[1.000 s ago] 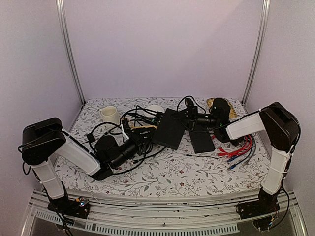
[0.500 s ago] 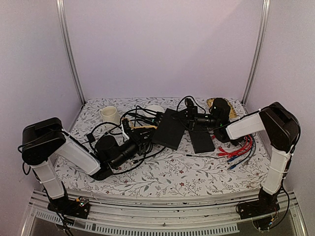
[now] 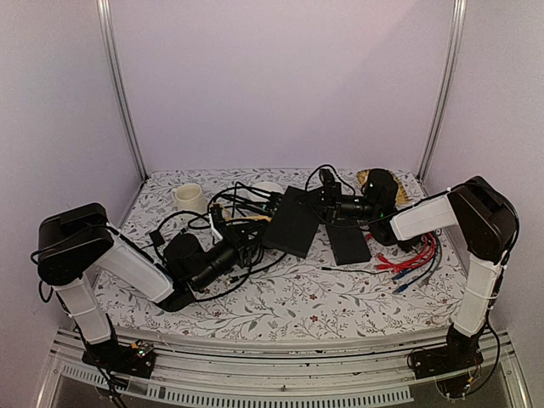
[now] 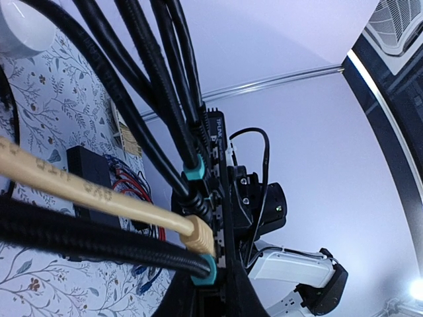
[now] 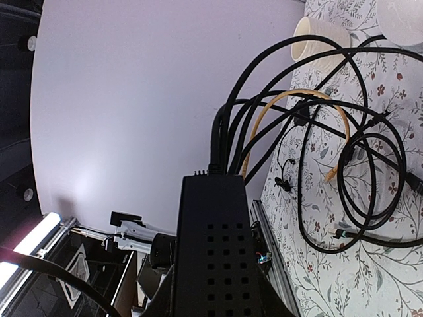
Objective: Pull the plug from the switch port
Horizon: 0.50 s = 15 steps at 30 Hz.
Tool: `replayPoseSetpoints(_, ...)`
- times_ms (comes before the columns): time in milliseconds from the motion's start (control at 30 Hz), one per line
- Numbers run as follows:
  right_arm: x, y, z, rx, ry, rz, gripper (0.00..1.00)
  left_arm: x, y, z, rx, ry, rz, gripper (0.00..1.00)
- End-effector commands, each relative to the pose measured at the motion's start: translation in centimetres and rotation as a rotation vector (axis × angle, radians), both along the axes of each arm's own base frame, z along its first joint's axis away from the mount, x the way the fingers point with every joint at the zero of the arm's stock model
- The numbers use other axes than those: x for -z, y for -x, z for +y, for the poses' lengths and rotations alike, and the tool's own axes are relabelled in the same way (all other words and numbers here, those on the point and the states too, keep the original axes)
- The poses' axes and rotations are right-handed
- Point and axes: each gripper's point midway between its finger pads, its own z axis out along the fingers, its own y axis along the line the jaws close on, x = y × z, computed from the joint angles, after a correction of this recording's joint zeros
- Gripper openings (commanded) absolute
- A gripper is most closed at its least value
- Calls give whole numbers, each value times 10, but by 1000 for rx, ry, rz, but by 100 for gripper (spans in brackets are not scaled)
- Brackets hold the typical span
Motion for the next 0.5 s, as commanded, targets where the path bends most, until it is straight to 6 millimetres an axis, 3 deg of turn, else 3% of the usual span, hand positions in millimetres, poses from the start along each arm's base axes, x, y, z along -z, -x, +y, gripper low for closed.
replayPoseSetpoints(0,-56,3,2,0,-99,-157,2,-2,-1,0,-3,-11,-4,0)
replayPoseSetpoints(467,-54,7,1,-10,-78,-170,1,-1,-1,3,-16,-21,7,0)
